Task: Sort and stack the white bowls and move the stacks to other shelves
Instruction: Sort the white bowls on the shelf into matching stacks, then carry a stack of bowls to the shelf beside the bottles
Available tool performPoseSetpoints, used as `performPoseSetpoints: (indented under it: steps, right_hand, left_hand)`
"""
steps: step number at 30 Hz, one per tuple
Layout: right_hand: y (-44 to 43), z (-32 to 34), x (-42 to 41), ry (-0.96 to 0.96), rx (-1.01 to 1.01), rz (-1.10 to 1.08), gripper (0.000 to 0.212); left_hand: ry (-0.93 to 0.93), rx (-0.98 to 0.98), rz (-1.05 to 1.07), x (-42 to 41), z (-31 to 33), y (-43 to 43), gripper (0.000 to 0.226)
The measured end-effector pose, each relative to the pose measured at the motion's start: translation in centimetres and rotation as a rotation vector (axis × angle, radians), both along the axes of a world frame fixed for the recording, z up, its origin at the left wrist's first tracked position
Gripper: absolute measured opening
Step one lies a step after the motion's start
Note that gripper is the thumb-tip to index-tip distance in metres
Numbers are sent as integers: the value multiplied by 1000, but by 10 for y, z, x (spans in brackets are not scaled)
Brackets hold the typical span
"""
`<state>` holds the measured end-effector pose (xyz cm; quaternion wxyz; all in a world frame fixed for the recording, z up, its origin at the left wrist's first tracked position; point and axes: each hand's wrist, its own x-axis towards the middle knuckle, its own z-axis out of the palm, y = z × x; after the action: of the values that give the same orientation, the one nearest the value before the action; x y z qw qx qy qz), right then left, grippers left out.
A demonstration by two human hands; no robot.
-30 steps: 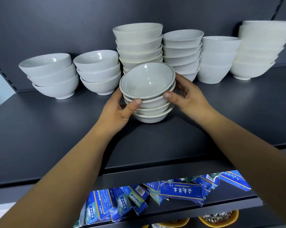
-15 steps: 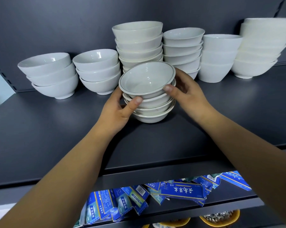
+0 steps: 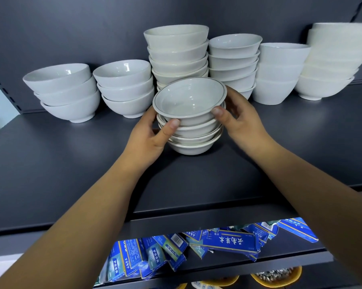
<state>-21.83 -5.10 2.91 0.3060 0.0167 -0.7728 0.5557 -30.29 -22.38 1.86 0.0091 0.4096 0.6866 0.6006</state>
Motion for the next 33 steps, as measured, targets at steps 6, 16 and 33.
performPoseSetpoints:
  steps: [6, 16, 33]
  right_hand:
    - [1, -3, -2, -25, -14, -4, 89]
    - [-1, -7, 2, -200, 13, 114, 104]
    - [-34, -9, 20, -170, -180, 66, 81]
  left_hand:
    - [-10, 27, -43, 1, 1, 1, 72]
    - [21, -66, -121, 6, 2, 2, 73]
    - [-133, -278, -171, 11, 2, -4, 118]
